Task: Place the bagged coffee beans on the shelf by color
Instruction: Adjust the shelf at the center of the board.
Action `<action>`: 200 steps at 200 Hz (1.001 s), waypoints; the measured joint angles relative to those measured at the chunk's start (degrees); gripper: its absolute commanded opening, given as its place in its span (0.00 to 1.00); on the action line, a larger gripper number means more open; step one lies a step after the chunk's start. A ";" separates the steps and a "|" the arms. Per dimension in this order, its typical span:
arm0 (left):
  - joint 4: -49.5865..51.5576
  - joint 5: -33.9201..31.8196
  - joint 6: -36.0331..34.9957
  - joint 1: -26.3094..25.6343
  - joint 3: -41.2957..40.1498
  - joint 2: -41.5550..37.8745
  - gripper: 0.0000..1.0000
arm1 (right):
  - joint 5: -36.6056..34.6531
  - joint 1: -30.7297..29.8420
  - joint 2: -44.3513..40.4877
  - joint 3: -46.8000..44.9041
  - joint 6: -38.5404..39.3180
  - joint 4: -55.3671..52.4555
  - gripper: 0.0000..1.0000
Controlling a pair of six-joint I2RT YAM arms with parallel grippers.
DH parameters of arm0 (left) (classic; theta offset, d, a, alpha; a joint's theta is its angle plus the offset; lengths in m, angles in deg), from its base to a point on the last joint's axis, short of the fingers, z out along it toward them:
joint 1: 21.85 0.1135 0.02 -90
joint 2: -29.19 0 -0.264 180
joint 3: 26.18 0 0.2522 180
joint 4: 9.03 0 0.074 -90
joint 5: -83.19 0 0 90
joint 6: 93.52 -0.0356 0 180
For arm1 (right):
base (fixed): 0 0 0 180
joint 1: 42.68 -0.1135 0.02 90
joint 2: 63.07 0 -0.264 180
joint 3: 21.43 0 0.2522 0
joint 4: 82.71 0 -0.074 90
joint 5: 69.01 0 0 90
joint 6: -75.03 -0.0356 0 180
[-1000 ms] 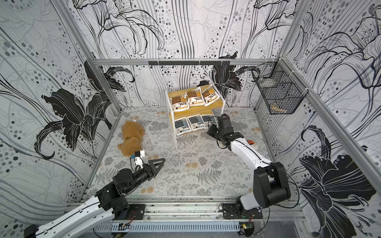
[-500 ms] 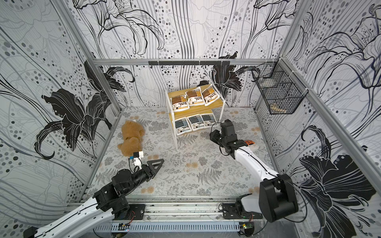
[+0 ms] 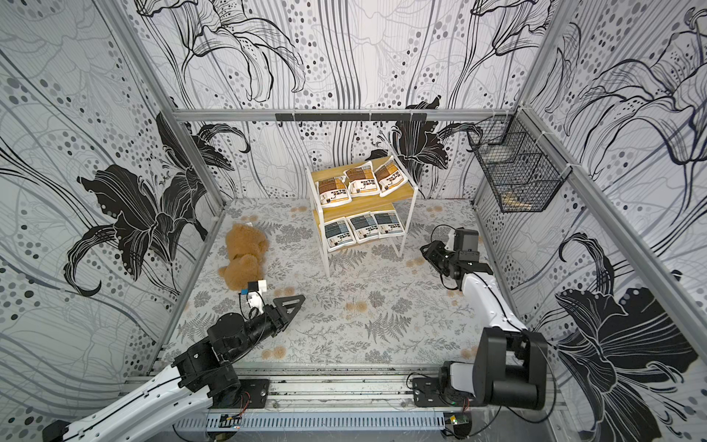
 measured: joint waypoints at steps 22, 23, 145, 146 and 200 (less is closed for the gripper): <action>0.48 -0.02 0.00 0.00 0.00 -0.61 0.64 | 2.05 2.25 3.61 3.93 0.00 0.20 0.49; 0.52 -0.04 0.00 0.00 0.00 -0.63 0.64 | 2.10 2.29 3.69 4.04 0.00 0.22 0.49; 2.14 -1.40 -1.18 0.00 0.00 -3.04 0.65 | 16.13 2.05 16.74 14.84 -1.33 10.47 0.48; 2.14 -1.42 -1.20 0.00 0.00 -3.04 0.65 | 16.20 1.99 16.76 14.86 -1.33 10.49 0.48; 2.19 -1.75 -2.19 0.00 0.07 -2.69 0.65 | 17.86 -1.60 17.05 15.39 -1.31 12.28 0.47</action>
